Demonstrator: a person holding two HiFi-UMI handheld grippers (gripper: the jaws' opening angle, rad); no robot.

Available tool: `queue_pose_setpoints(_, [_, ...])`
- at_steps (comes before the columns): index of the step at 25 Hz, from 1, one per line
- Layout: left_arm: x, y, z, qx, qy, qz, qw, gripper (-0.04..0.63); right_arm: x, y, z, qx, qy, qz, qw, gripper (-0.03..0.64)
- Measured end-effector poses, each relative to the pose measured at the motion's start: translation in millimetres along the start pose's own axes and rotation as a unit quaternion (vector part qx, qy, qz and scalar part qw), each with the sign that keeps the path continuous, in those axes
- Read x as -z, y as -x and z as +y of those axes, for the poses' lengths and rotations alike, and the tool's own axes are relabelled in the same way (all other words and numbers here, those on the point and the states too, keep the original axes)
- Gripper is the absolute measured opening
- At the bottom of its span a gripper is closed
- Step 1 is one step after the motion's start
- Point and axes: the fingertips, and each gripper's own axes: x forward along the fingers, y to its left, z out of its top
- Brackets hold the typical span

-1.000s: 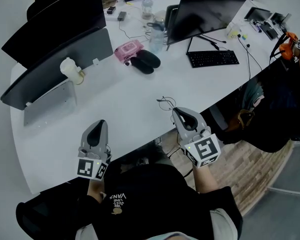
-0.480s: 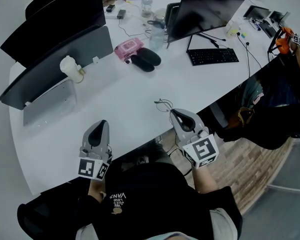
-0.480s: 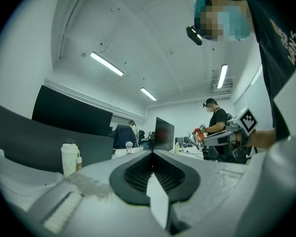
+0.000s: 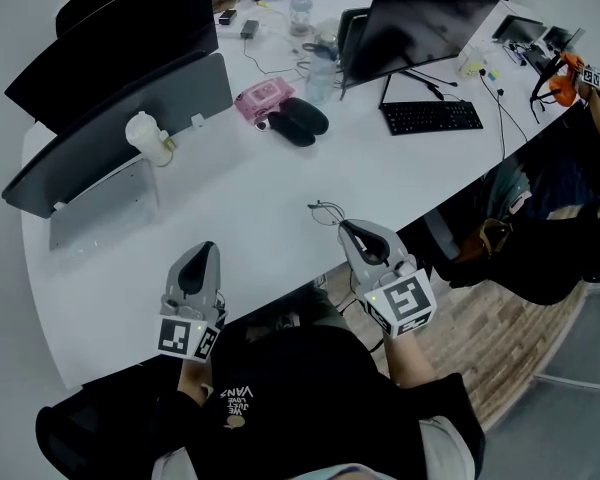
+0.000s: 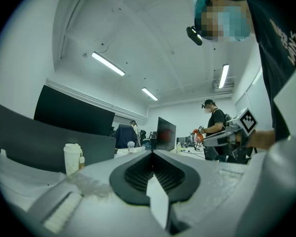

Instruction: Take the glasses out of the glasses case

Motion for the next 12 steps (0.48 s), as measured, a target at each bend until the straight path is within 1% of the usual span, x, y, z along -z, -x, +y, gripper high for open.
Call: queue_pose_setpoints(12, [-1.4,2.1,-0.1,-0.003,-0.001,0.002,1.0,0.002,0.2,-0.1,2.5,-0.01,0.0,0.005,1.0,0.003])
